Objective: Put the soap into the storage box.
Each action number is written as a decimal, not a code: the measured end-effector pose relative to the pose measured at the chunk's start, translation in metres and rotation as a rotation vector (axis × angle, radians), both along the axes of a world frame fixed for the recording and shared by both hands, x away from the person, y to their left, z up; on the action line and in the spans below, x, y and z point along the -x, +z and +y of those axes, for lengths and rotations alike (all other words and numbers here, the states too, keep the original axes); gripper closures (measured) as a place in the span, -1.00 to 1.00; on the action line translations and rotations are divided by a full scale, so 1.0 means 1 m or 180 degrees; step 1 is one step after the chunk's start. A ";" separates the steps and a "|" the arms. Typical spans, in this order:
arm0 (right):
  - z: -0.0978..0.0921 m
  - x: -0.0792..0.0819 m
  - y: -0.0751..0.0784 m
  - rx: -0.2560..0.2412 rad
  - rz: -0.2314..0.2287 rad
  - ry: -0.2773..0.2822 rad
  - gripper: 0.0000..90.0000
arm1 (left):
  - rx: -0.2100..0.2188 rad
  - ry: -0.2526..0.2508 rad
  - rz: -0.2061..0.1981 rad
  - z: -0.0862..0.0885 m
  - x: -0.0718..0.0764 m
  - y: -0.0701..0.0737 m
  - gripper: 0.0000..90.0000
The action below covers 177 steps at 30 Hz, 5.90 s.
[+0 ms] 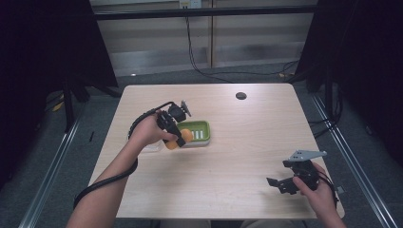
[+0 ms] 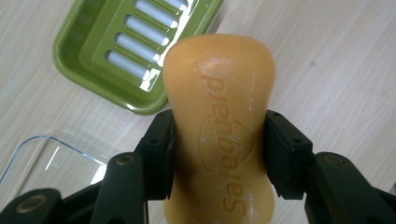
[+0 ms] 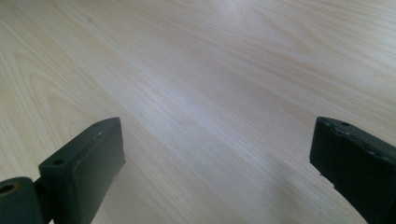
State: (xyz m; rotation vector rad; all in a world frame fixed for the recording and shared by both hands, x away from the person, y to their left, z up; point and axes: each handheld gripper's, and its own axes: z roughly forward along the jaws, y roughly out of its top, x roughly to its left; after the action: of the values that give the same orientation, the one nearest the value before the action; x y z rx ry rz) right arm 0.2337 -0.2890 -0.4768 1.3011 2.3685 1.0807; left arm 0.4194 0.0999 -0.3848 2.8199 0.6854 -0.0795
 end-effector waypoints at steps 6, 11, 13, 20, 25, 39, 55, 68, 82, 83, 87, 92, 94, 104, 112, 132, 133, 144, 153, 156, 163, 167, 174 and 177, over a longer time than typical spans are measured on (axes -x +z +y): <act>0.000 0.000 0.000 0.0001 0.0005 0.0007 -0.93 | -0.0024 -0.0059 -0.0007 -0.002 -0.003 0.002 0.11; 0.001 0.000 -0.001 0.0010 0.0006 0.0006 -0.93 | 0.0033 -0.0017 -0.0034 -0.003 -0.004 0.004 0.11; 0.001 0.000 -0.001 0.0003 0.0004 0.0010 -0.93 | 0.0052 0.0042 -0.0060 -0.004 -0.004 0.004 0.11; 0.001 0.000 -0.001 0.0008 0.0005 0.0018 -0.93 | 0.0005 -0.0051 -0.0044 -0.006 -0.008 0.006 0.11; 0.001 0.000 -0.001 -0.0003 0.0002 0.0016 -0.93 | 0.0028 -0.0008 -0.0062 -0.007 -0.011 0.003 0.11; 0.001 0.000 -0.001 -0.0003 0.0012 0.0015 -0.93 | -0.0025 -0.0012 -0.0070 -0.011 -0.018 0.001 0.11; 0.000 -0.001 -0.001 -0.0024 0.0007 0.0026 -0.93 | -0.0048 -0.0095 -0.0103 -0.019 -0.029 -0.002 0.11; 0.001 -0.001 -0.001 -0.0017 0.0010 0.0036 -0.93 | -0.0025 -0.0042 -0.0115 -0.022 -0.035 -0.004 0.11; 0.001 -0.001 -0.001 -0.0016 0.0003 0.0042 -0.93 | -0.0079 -0.0089 -0.0109 -0.026 -0.041 -0.008 0.11; 0.001 -0.001 -0.001 -0.0016 0.0003 0.0042 -0.93 | -0.0079 -0.0089 -0.0109 -0.026 -0.041 -0.008 0.11; 0.001 -0.001 -0.001 -0.0016 0.0006 0.0040 -0.93 | -0.0066 -0.0080 -0.0090 -0.028 -0.042 -0.009 0.11; 0.001 -0.001 -0.001 -0.0018 0.0011 0.0049 -0.93 | -0.0077 -0.0105 -0.0101 -0.029 -0.043 -0.011 0.11; 0.001 -0.001 -0.001 -0.0016 0.0003 0.0044 -0.93 | -0.0093 -0.0144 -0.0121 -0.030 -0.045 -0.012 0.11; 0.001 -0.002 -0.001 -0.0013 0.0002 0.0057 -0.93 | -0.0066 -0.0089 -0.0105 -0.031 -0.047 -0.016 0.11; 0.001 -0.002 -0.001 -0.0013 -0.0001 0.0062 -0.93 | -0.0100 -0.0152 -0.0135 -0.031 -0.051 -0.019 0.11; 0.001 -0.001 -0.001 -0.0020 -0.0001 0.0067 -0.93 | -0.0079 -0.0182 -0.0147 -0.033 -0.055 -0.029 0.11; 0.001 -0.001 -0.001 -0.0020 -0.0001 0.0067 -0.93 | -0.0059 -0.0162 -0.0148 -0.033 -0.055 -0.030 0.11; 0.002 -0.001 0.000 -0.0030 0.0004 0.0059 -0.93 | -0.0106 -0.0219 -0.0146 -0.036 -0.059 -0.035 0.11; 0.001 -0.002 -0.001 -0.0042 0.0002 0.0075 -0.93 | -0.0134 -0.0292 -0.0149 -0.038 -0.062 -0.038 0.11; 0.001 -0.002 -0.002 -0.0038 0.0013 0.0080 -0.93 | -0.0098 -0.0253 -0.0158 -0.039 -0.063 -0.040 0.11; 0.002 -0.003 -0.002 -0.0047 0.0011 0.0085 -0.93 | -0.0119 -0.0279 -0.0151 -0.042 -0.065 -0.041 0.11; 0.002 -0.003 -0.002 -0.0052 0.0021 0.0086 -0.93 | -0.0101 -0.0271 -0.0188 -0.043 -0.066 -0.042 0.11; 0.003 -0.003 -0.002 -0.0050 0.0018 0.0081 -0.93 | -0.0119 -0.0274 -0.0149 -0.047 -0.068 -0.046 0.11; 0.002 -0.004 -0.003 -0.0048 0.0027 0.0097 -0.93 | -0.0126 -0.0316 -0.0155 -0.048 -0.070 -0.046 0.11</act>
State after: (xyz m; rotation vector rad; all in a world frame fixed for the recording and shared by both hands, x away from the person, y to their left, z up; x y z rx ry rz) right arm 0.2376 -0.2865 -0.4797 1.2811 2.3985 1.1059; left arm 0.4890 0.0514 -0.4307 2.8826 0.5422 -0.0147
